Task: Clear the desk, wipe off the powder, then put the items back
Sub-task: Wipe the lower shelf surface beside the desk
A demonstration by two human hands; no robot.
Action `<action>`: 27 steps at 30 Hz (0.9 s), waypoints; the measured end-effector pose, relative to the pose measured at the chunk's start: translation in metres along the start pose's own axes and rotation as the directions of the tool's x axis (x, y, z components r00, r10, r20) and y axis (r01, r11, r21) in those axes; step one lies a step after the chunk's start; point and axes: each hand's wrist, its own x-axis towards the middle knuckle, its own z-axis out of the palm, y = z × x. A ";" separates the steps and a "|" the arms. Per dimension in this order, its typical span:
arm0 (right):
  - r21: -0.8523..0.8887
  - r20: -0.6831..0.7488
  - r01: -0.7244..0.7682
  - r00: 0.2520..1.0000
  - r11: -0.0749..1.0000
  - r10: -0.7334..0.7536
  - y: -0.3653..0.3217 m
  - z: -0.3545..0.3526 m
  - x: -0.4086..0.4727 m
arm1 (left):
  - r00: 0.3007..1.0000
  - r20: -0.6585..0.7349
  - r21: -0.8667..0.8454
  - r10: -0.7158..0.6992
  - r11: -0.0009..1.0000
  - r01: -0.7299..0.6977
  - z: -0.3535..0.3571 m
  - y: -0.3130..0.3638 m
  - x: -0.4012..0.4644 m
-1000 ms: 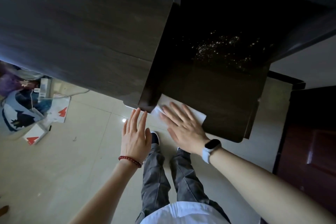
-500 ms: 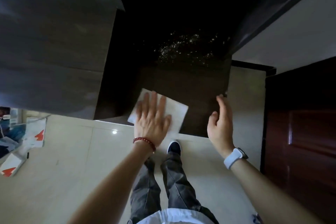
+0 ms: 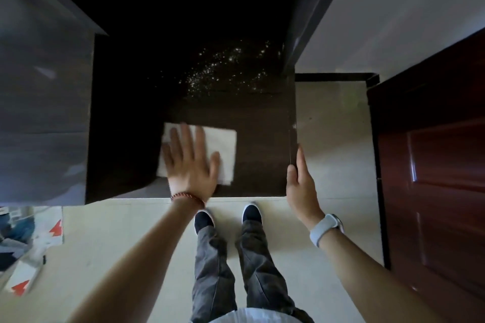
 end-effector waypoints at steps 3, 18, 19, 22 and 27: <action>0.066 0.024 -0.031 0.999 0.997 0.029 0.001 -0.002 0.002 | 0.958 0.112 0.061 0.263 0.961 -0.270 0.013 0.027 -0.044; 0.398 0.112 -0.217 0.976 0.891 0.188 0.000 -0.024 0.006 | 0.737 0.221 0.174 0.639 0.718 -0.675 -0.002 0.119 0.070; 0.257 0.094 -0.107 0.992 0.960 0.085 0.000 -0.025 0.003 | 0.751 0.211 0.159 0.626 0.736 -0.658 -0.002 0.114 0.064; -0.257 0.041 0.245 0.969 0.935 -0.243 0.006 -0.019 -0.009 | 0.776 0.197 0.171 0.599 0.759 -0.628 -0.001 0.078 0.036; -0.676 0.182 0.437 0.879 0.593 -0.440 0.010 -0.007 -0.003 | 0.889 0.151 0.215 0.431 0.864 -0.455 -0.009 0.006 0.027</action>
